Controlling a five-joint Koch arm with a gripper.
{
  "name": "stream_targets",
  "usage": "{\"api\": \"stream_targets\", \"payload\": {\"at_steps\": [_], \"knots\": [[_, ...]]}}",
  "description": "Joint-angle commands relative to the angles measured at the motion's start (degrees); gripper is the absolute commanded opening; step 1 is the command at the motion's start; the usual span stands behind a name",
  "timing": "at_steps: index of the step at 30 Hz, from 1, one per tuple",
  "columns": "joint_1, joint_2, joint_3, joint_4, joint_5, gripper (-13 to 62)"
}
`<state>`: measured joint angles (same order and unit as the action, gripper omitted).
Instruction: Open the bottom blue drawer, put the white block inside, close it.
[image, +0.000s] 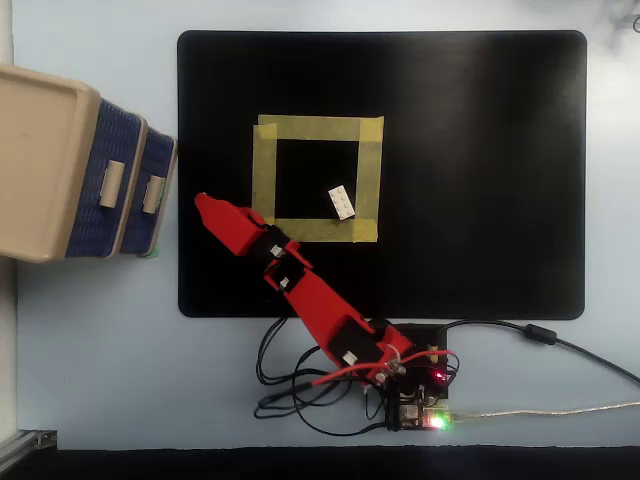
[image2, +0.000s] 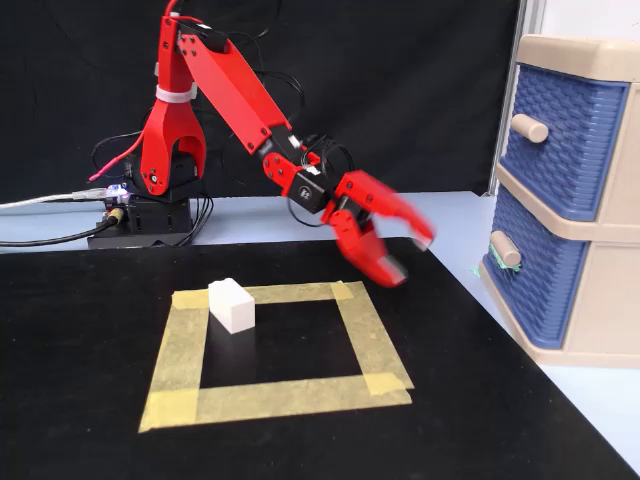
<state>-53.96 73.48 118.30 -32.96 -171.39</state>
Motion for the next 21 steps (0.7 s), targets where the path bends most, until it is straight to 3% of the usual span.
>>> {"api": "stream_targets", "payload": {"at_steps": [1,6,21], "knots": [[-0.97,-6.24,-0.35,-26.10,-4.39,33.7],[-5.10,-16.08,-5.01,-38.67,-4.75,33.6],[-7.73,-26.54,-28.30,-23.55,-3.96,33.5]]}}
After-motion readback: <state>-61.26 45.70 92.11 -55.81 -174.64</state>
